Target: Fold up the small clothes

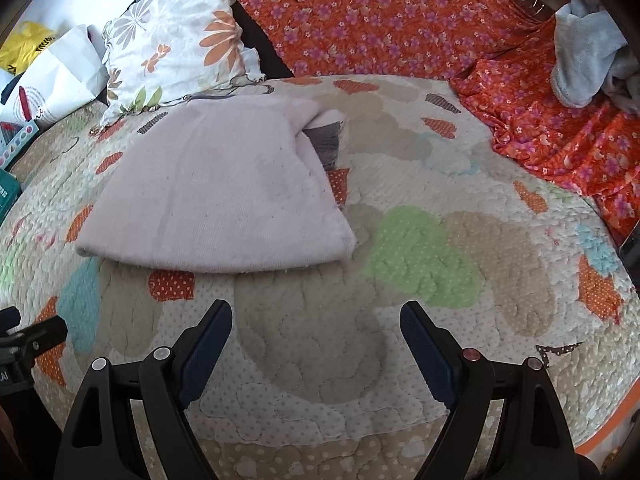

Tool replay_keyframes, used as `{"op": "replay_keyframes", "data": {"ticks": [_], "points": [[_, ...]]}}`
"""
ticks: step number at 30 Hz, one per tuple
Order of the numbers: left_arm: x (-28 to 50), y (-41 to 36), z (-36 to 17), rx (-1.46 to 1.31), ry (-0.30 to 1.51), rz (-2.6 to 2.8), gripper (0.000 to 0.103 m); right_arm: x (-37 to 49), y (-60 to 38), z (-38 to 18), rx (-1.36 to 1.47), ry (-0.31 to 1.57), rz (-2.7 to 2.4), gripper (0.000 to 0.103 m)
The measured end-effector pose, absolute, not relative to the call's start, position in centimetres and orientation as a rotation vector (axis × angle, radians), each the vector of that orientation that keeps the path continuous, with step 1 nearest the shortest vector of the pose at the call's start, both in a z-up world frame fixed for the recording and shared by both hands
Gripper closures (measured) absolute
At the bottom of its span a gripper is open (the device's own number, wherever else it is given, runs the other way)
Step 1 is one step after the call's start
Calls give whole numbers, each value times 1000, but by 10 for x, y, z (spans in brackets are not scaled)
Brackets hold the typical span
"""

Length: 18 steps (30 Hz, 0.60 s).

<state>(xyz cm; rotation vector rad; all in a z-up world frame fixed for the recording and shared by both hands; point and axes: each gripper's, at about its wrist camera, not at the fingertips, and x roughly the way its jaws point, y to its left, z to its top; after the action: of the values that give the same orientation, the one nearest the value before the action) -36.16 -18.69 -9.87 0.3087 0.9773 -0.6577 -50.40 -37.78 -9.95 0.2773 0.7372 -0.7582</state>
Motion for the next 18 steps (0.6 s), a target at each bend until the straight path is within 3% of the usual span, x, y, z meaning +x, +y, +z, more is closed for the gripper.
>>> {"op": "replay_keyframes", "data": {"ticks": [18], "points": [[-369, -186, -96, 310, 991, -674, 0, -505, -371, -96, 248, 720, -764, 14]]}}
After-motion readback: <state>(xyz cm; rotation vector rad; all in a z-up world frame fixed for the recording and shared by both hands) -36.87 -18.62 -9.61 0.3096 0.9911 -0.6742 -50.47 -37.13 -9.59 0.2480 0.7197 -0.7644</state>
